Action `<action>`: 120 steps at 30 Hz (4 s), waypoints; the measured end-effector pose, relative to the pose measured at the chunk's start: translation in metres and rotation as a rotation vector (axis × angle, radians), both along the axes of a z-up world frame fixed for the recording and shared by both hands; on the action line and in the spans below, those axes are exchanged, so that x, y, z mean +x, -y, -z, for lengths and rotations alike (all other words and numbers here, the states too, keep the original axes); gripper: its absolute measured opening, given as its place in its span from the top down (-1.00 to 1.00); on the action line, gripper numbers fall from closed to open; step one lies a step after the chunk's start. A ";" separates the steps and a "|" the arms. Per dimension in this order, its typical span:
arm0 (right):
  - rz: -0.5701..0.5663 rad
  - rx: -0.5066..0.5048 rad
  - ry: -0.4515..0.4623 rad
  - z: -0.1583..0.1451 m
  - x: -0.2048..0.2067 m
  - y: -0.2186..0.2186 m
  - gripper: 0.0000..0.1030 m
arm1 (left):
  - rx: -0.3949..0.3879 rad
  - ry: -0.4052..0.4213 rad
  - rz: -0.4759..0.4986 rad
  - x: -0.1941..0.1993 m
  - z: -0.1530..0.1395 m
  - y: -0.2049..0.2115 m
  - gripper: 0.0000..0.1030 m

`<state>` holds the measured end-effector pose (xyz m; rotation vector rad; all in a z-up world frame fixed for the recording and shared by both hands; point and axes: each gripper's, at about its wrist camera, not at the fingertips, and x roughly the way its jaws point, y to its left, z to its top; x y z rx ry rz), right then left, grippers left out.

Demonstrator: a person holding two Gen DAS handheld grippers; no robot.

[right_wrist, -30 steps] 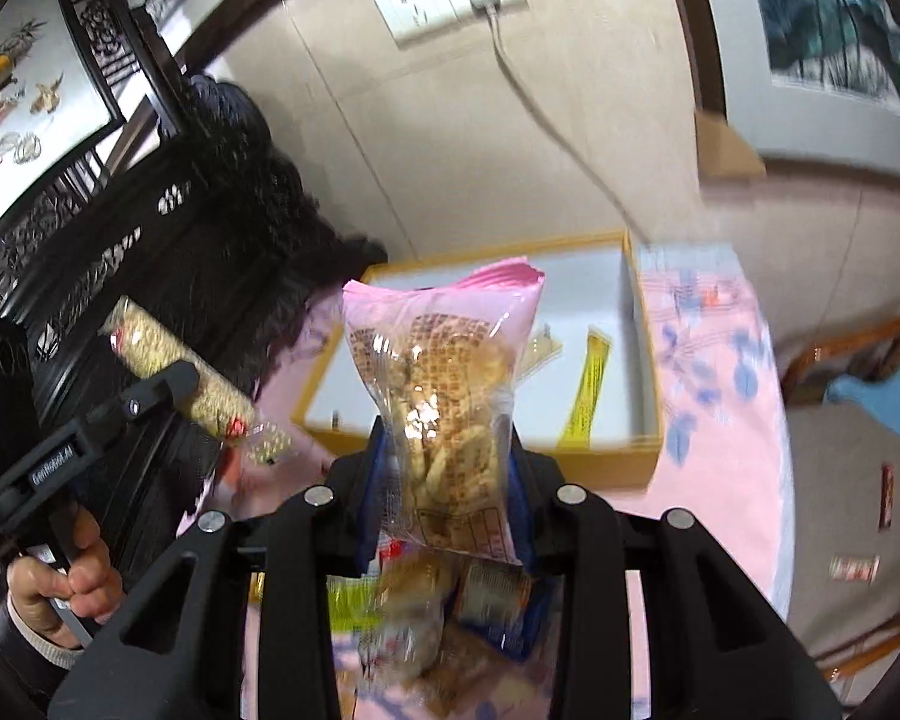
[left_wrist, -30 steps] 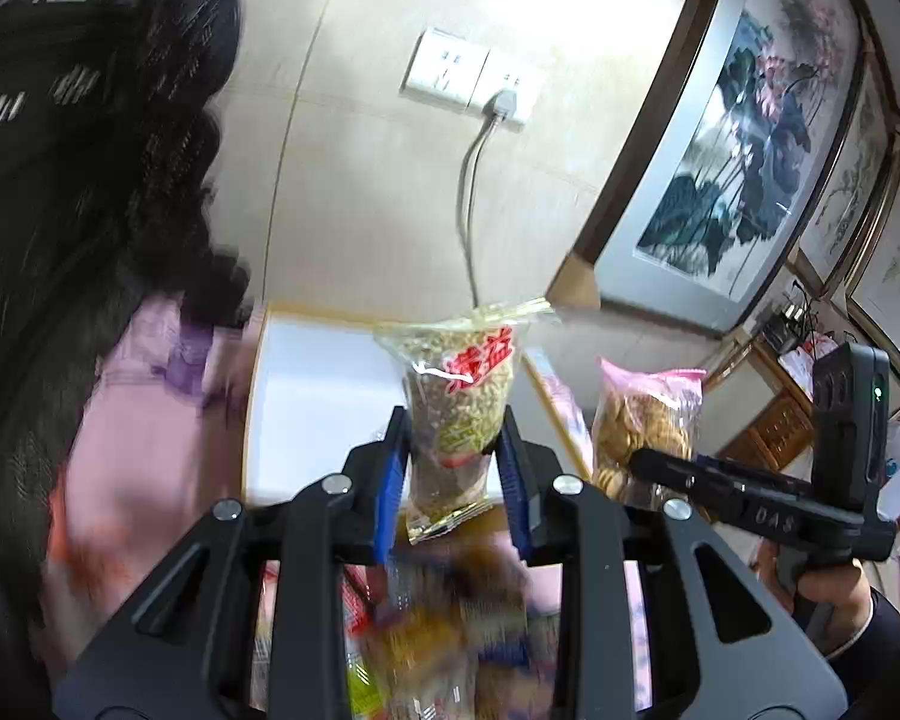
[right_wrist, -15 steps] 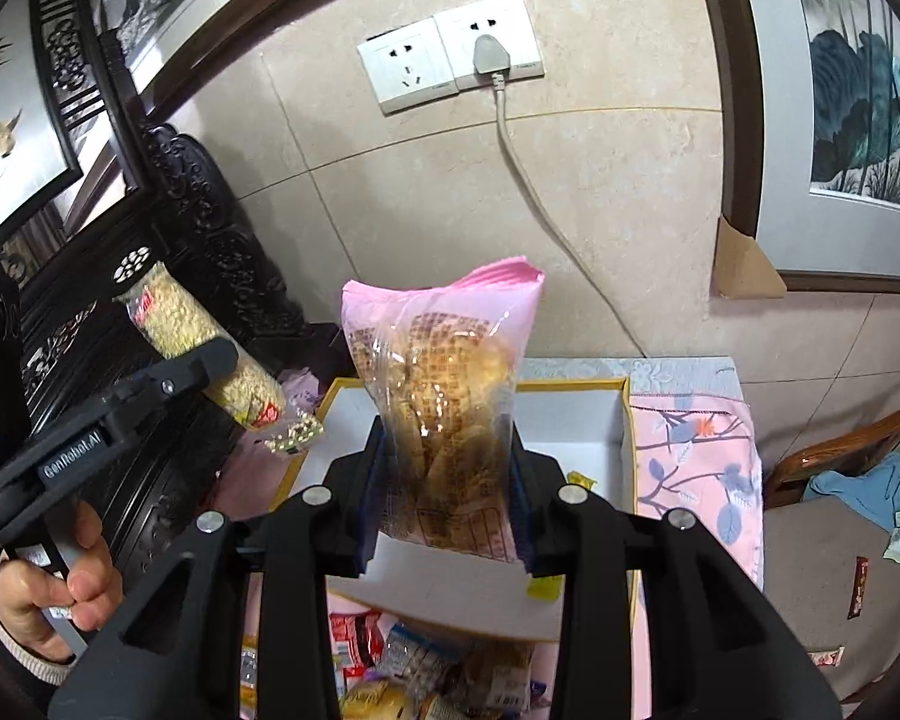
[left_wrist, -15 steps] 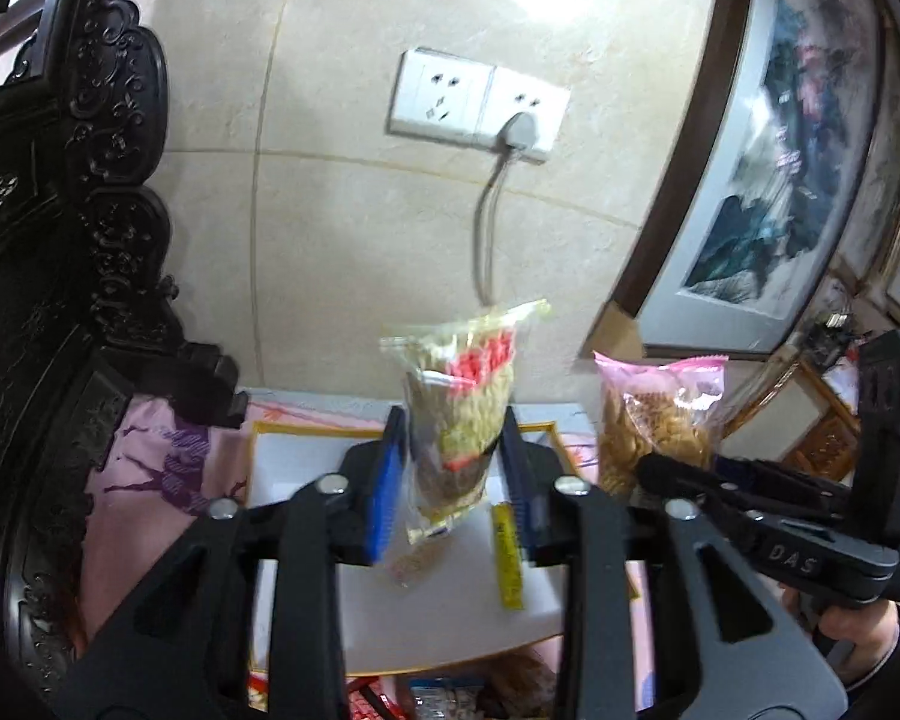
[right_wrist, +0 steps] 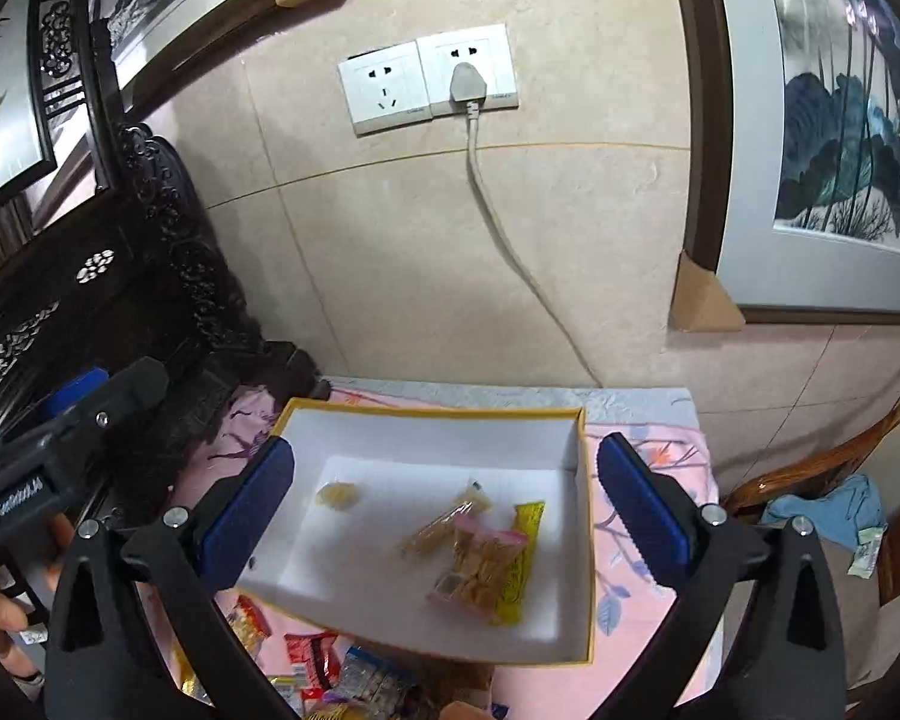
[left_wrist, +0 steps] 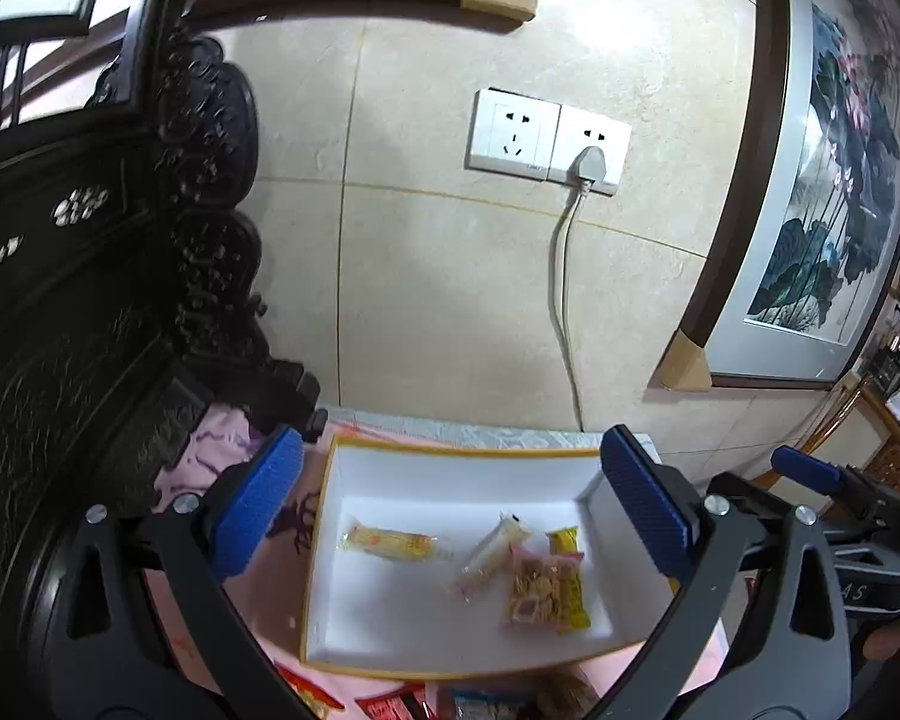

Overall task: Organize snacks
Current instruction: 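Lift both bags into the yellow box and open both grippers, then grasp the green-topped snack pack with the right gripper while the left grasps a brown cookie bag, then carry both packs into the yellow box and open both grippers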

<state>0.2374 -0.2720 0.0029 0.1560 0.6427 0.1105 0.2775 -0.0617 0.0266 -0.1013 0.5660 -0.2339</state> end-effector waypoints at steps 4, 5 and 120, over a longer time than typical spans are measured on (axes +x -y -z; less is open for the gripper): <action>-0.056 -0.012 0.030 0.011 -0.026 -0.001 -0.97 | -0.044 -0.031 -0.003 -0.020 0.009 -0.016 -0.96; -0.060 -0.014 0.037 0.015 -0.033 0.000 -0.97 | -0.053 -0.040 -0.003 -0.025 0.013 -0.020 -0.96; 0.061 0.186 -0.321 0.141 -0.210 0.012 0.11 | 0.212 -0.347 0.394 -0.255 0.157 -0.059 0.22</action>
